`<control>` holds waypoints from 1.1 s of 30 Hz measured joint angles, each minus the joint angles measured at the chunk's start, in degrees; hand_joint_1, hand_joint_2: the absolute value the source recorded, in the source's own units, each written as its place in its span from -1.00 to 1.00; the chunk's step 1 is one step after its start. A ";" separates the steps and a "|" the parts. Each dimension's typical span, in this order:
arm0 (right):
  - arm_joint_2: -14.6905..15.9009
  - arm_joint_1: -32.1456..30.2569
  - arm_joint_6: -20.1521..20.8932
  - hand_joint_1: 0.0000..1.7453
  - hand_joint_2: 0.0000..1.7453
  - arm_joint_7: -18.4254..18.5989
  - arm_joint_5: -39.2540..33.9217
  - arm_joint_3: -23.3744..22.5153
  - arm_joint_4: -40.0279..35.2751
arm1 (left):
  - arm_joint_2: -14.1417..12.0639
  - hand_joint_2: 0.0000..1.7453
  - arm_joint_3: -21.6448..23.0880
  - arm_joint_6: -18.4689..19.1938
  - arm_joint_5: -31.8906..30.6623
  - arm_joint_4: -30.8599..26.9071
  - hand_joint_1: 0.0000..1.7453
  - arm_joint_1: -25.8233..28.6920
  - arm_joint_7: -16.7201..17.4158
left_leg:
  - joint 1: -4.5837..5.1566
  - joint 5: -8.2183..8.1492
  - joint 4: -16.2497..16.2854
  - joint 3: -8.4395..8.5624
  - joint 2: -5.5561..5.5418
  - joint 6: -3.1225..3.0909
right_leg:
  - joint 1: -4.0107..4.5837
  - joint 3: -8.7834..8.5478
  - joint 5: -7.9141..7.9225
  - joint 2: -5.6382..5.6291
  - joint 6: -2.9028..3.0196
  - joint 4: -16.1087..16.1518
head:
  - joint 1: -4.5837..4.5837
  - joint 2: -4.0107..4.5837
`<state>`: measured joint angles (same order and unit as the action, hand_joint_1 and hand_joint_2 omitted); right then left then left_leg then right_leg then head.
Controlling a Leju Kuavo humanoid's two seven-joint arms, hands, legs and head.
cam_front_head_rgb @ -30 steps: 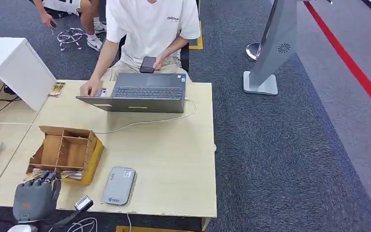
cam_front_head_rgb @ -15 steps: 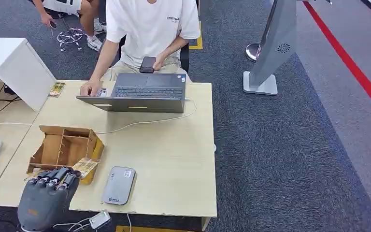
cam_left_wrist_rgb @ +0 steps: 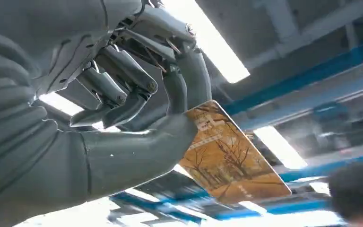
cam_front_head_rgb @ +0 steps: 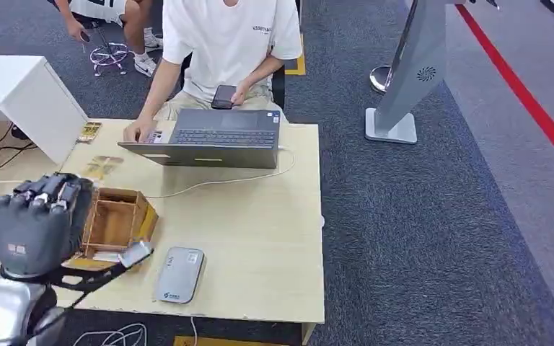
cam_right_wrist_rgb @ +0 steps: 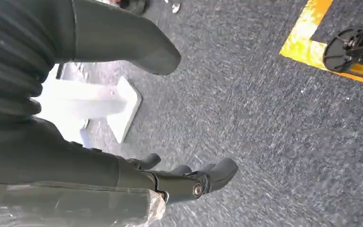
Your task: Pass the card to the sensor for recognition and then transmit it.
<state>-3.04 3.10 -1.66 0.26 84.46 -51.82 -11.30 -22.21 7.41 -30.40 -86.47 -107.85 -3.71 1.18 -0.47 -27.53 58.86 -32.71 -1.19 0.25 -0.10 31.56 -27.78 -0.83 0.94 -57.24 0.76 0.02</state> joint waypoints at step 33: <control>-0.33 1.87 1.42 -1.00 1.00 2.62 1.24 2.67 0.22 | -0.46 1.00 17.93 -0.68 -2.95 58.06 1.00 -39.44 13.42 | -0.02 0.17 0.04 -0.43 0.63 0.07 | 0.01 0.64 0.34 -0.74 0.03 -0.12 | 0.09 0.00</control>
<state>-3.37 4.97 -0.24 2.89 85.70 -49.16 -11.08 -22.67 25.33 -31.08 -89.42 -49.79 -43.15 14.60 -0.50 -27.35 58.89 -33.14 -0.56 0.33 -0.10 32.20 -27.44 -1.57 0.96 -57.35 0.85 0.02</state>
